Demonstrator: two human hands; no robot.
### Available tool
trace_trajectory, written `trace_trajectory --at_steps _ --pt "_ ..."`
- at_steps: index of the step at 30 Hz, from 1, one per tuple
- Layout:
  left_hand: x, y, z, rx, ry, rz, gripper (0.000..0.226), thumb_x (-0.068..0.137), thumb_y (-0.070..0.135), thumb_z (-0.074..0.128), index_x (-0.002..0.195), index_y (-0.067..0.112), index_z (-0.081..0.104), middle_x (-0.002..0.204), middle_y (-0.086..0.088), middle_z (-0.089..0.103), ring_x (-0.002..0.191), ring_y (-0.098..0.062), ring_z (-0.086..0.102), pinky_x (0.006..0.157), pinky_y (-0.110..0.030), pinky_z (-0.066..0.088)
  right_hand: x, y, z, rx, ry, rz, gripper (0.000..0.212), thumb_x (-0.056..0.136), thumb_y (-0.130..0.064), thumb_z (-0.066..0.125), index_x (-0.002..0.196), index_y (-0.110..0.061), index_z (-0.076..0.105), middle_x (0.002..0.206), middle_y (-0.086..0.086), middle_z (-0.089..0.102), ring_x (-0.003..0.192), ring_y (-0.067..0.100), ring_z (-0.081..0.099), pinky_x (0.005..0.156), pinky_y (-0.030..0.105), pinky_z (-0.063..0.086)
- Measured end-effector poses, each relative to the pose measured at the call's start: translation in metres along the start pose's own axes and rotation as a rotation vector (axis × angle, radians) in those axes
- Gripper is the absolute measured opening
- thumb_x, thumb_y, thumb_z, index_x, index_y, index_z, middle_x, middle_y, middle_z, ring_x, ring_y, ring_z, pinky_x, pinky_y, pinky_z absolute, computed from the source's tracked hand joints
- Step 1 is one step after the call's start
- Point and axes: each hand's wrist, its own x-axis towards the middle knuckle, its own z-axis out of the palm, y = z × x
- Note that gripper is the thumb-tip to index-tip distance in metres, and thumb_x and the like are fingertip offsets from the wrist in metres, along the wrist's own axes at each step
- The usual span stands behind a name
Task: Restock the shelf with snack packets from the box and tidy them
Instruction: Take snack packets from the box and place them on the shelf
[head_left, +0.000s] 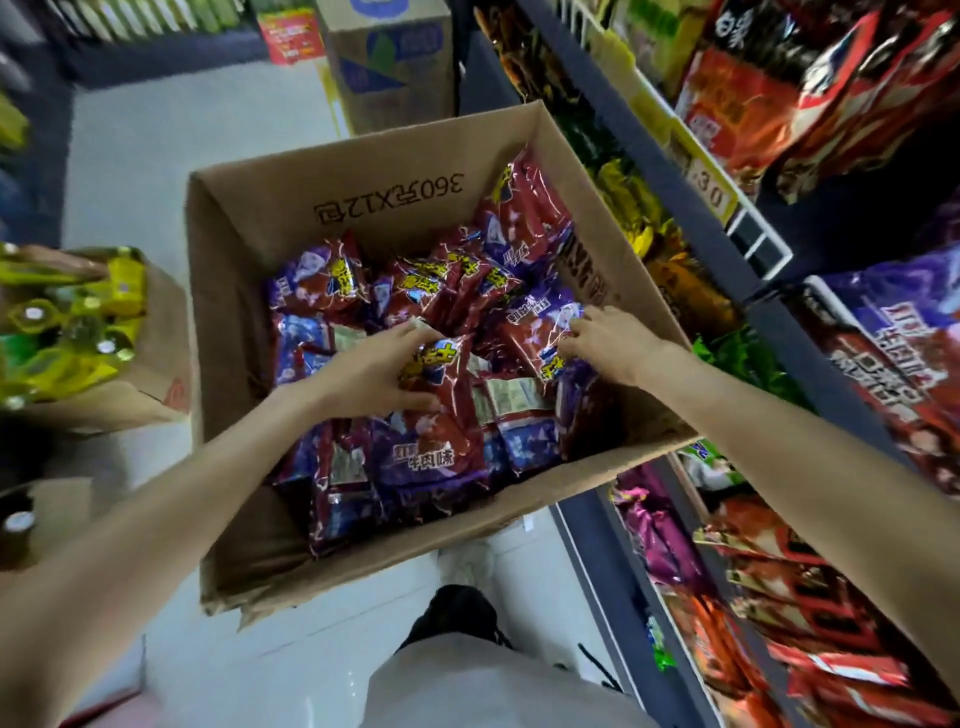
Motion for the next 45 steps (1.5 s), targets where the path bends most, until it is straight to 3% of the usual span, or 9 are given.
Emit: trace_trajectory --at_steps 4,13,17,20,26,31,35,40,45 --pt "0.019 0.001 -0.004 0.106 0.086 -0.043 0.077 0.082 0.053 0.063 0.146 0.028 0.028 0.139 -0.004 0.043 0.123 -0.022 0.045 0.089 -0.037 0.048 0.006 0.009 -0.011 0.205 0.079 -0.031 0.045 0.094 -0.042 0.050 0.136 -0.027 0.045 0.131 0.007 0.045 0.120 0.026 0.039 0.096 0.036 0.035" --pt "-0.001 -0.017 0.021 0.187 0.229 -0.220 0.083 0.078 0.068 0.052 0.142 0.018 0.037 0.133 -0.009 0.045 0.118 -0.026 0.044 0.096 -0.037 0.041 0.022 -0.009 -0.017 0.514 0.152 0.063 0.043 0.094 -0.040 0.053 0.130 -0.018 0.046 0.124 0.006 0.055 0.117 0.027 0.048 0.096 0.040 0.034" --pt "-0.023 -0.008 0.015 0.185 0.287 -0.462 0.081 0.072 0.078 0.042 0.111 0.008 0.046 0.096 -0.006 0.052 0.086 -0.022 0.054 0.067 -0.032 0.044 0.018 -0.002 -0.009 0.560 0.191 0.029 0.035 0.092 -0.042 0.056 0.116 -0.017 0.051 0.105 0.003 0.057 0.104 0.025 0.052 0.088 0.038 0.037" --pt "-0.029 -0.001 0.017 0.214 0.120 -0.568 0.092 0.070 0.081 0.041 0.122 0.004 0.036 0.077 -0.002 0.055 0.067 -0.021 0.055 0.053 -0.031 0.041 0.012 0.001 -0.007 0.642 0.262 -0.053 0.030 0.091 -0.038 0.058 0.113 -0.017 0.055 0.103 -0.001 0.055 0.105 0.023 0.050 0.089 0.037 0.037" --pt "-0.019 0.009 0.030 -0.307 0.294 -0.464 0.089 0.075 0.039 0.077 0.142 0.013 0.025 0.127 -0.011 0.057 0.108 -0.025 0.059 0.081 -0.029 0.046 -0.006 -0.006 -0.005 0.719 0.473 -0.026 0.029 0.092 -0.034 0.057 0.114 -0.015 0.059 0.121 0.003 0.060 0.119 0.027 0.048 0.099 0.043 0.035" --pt "-0.019 0.006 0.011 -0.472 0.578 -0.309 0.088 0.079 0.014 0.075 0.148 0.024 0.021 0.144 -0.006 0.040 0.126 -0.019 0.045 0.098 -0.030 0.045 0.002 -0.026 -0.008 0.726 0.402 0.087 0.025 0.098 -0.038 0.045 0.112 -0.019 0.056 0.101 0.002 0.065 0.099 0.024 0.059 0.082 0.041 0.045" --pt "-0.016 0.003 -0.001 -0.402 0.549 -0.254 0.088 0.083 0.010 0.070 0.151 0.025 0.017 0.154 -0.002 0.028 0.138 -0.019 0.032 0.110 -0.037 0.035 0.020 -0.035 -0.013 0.613 0.234 0.139 0.037 0.101 -0.044 0.034 0.127 -0.023 0.050 0.113 0.005 0.065 0.109 0.025 0.058 0.085 0.040 0.042" --pt "-0.010 -0.001 -0.001 -0.394 0.477 -0.272 0.088 0.086 0.011 0.068 0.151 0.026 0.012 0.152 -0.006 0.031 0.124 -0.007 0.041 0.086 -0.001 0.030 0.015 -0.020 -0.011 0.638 -0.280 -0.071 0.072 0.094 -0.033 0.055 0.147 -0.048 0.009 0.124 0.005 0.060 0.108 0.026 0.059 0.085 0.040 0.050" --pt "-0.010 0.003 -0.001 -0.452 0.486 -0.249 0.085 0.086 0.010 0.067 0.151 0.023 0.014 0.139 0.006 0.040 0.106 0.007 0.045 0.076 0.006 0.033 0.001 -0.013 -0.009 0.614 -0.171 0.009 0.088 0.086 -0.005 0.064 0.148 -0.043 0.014 0.104 0.011 0.062 0.076 0.022 0.059 0.058 0.033 0.044"
